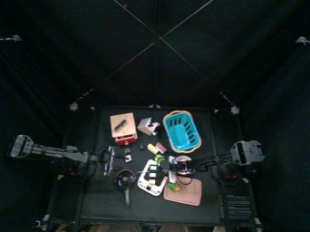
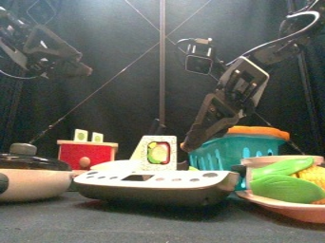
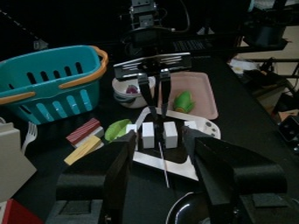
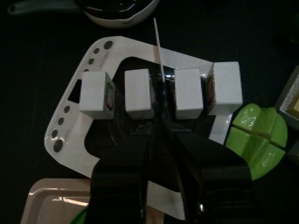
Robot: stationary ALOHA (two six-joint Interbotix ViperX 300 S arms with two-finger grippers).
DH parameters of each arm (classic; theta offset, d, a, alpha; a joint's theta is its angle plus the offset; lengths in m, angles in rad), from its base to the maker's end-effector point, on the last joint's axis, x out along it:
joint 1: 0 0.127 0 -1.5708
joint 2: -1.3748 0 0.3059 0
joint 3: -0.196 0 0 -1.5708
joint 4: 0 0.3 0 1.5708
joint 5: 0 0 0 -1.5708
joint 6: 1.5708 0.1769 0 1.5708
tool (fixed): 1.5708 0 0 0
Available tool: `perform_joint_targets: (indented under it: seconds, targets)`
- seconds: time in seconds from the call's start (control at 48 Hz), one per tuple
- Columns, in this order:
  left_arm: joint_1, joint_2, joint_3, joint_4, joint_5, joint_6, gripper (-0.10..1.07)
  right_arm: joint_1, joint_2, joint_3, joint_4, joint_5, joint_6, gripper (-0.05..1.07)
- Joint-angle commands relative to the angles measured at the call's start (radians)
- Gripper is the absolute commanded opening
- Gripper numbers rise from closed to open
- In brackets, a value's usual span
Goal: Grab pairing knife handle
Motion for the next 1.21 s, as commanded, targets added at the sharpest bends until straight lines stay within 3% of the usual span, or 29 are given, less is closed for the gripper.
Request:
perform_joint_targets:
  seconds: [0.0,0.354,0.646,1.188]
  targets:
    - [-0.002,0.002,-0.02,0.005,-0.009,0.002,0.84,-0.005,-0.018,-0.021,0.003,0.002,0.0,0.62]
    - [0.005,0.002,-0.014,0.003,-0.006,0.0,0.84,-0.009,-0.017,-0.028,-0.002,0.002,0.0,0.62]
    - [0.005,0.002,-0.011,-0.003,-0.006,-0.003,0.84,-0.014,-0.002,-0.031,-0.009,0.002,-0.002,0.75]
    - [0.008,0.002,-0.009,-0.003,-0.006,-0.002,0.84,-0.041,0.032,-0.055,-0.025,0.028,-0.003,0.75]
